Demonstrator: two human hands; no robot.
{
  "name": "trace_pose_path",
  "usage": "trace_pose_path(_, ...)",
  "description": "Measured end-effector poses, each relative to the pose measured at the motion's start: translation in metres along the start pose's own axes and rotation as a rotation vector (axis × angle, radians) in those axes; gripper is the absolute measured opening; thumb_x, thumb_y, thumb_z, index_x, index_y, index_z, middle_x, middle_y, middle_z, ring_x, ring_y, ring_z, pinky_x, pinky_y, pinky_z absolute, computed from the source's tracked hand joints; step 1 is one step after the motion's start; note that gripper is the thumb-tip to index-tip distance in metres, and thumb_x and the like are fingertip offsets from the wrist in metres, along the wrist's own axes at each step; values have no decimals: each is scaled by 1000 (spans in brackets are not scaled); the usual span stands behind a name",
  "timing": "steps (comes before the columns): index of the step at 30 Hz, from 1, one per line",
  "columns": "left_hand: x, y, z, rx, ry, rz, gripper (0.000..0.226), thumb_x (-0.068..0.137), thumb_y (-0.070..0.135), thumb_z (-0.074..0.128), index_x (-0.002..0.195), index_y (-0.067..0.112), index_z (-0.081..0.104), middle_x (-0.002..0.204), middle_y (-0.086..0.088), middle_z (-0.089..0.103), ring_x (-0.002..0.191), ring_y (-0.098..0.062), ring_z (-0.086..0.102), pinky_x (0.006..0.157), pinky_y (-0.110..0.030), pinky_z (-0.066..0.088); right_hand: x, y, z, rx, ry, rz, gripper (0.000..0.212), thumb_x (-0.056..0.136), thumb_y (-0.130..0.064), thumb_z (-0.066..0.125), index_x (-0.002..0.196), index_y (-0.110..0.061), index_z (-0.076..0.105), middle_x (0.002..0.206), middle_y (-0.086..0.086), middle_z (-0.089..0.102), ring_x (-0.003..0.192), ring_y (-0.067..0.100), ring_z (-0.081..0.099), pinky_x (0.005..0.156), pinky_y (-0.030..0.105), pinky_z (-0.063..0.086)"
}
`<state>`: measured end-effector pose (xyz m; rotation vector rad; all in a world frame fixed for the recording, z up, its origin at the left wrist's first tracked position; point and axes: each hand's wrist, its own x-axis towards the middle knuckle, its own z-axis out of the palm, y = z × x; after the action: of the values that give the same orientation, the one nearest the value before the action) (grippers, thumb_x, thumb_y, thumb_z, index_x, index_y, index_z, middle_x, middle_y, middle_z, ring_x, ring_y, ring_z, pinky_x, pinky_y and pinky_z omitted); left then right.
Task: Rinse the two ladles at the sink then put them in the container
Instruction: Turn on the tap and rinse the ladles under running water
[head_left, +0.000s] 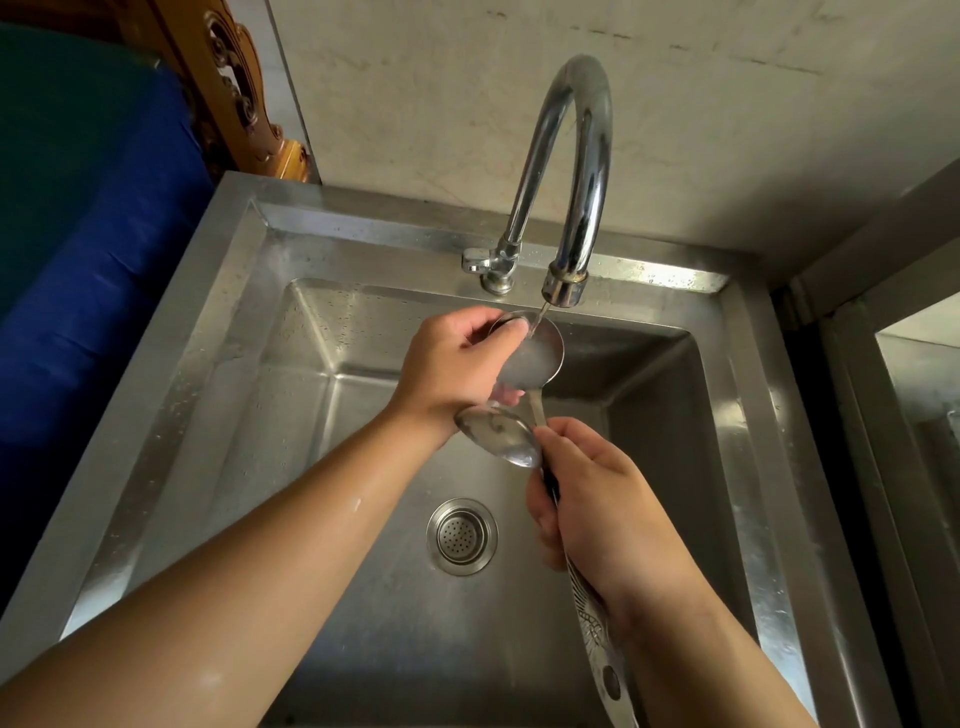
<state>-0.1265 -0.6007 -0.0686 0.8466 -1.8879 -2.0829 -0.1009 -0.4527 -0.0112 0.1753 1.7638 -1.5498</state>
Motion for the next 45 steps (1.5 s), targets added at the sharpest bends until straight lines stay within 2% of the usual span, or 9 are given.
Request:
trace_pose_path(4, -1, 3, -6, -164, -200, -83, 26, 89, -7, 60, 90, 14, 76, 85, -11, 67, 63, -17, 64, 58, -26, 58, 3, -2, -5, 37, -16, 12, 25, 101, -16, 42, 94, 3, 56, 42, 4, 38, 33, 13, 24, 35, 18, 22)
trace_pose_path(7, -4, 3, -11, -246, -326, -136, 30, 84, -17, 59, 99, 5, 72, 78, -7, 69, 61, -14, 64, 62, -23, 55, 5, -1, -7, 41, -15, 17, 27, 101, -15, 40, 96, 9, 51, 41, 4, 37, 31, 14, 24, 34, 18, 23)
trace_pose_path(12, -5, 1, -9, -273, -283, -250, 39, 77, -17, 71, 110, 4, 69, 83, -8, 70, 65, -15, 65, 60, -20, 55, 5, 5, -2, 85, -12, 35, 25, 102, -15, 41, 94, 4, 55, 45, 6, 33, 34, 13, 22, 35, 19, 19)
trace_pose_path(16, -4, -3, -7, -89, -216, -233, 52, 62, -1, 91, 107, 12, 69, 72, 1, 72, 54, -9, 65, 50, -19, 51, 3, 7, 2, 71, -14, 49, 21, 102, -16, 43, 88, -9, 57, 48, 4, 35, 34, 9, 26, 34, 18, 22)
trace_pose_path(23, 3, -1, -5, 120, -53, -75, 21, 68, 31, 89, 73, 21, 72, 59, 10, 69, 45, -6, 59, 39, -19, 46, 2, 11, 4, -42, 9, 7, 25, 99, -17, 45, 91, 6, 50, 49, 4, 37, 36, 9, 29, 36, 20, 24)
trace_pose_path(30, 1, 4, 0, -181, -7, -190, 17, 87, 10, 74, 71, 16, 77, 71, -6, 71, 51, -16, 67, 45, -24, 54, 5, 5, 1, 38, -4, 48, 27, 102, -18, 41, 98, 5, 55, 45, 4, 37, 34, 12, 26, 35, 20, 22)
trace_pose_path(33, -3, 1, -5, -259, -172, -220, 18, 91, -8, 57, 90, 2, 72, 81, -16, 66, 59, -17, 66, 54, -23, 56, 8, 5, -2, 67, 5, 50, 27, 102, -15, 39, 102, 6, 55, 42, 5, 37, 32, 14, 26, 34, 19, 23)
trace_pose_path(38, -10, -7, -10, -375, -367, -293, 42, 82, -18, 52, 118, 2, 64, 78, -6, 64, 60, -13, 64, 59, -20, 54, 10, 9, -3, 67, 3, 63, 28, 100, -13, 37, 101, 7, 56, 42, 4, 38, 31, 14, 27, 34, 19, 24)
trace_pose_path(45, -6, -11, 1, -430, -221, -530, 39, 83, -19, 55, 86, 17, 68, 56, -2, 65, 47, -14, 59, 45, -21, 50, 6, 16, 1, 17, 39, 69, 27, 101, -17, 42, 101, 7, 54, 49, 5, 37, 34, 10, 28, 35, 19, 23)
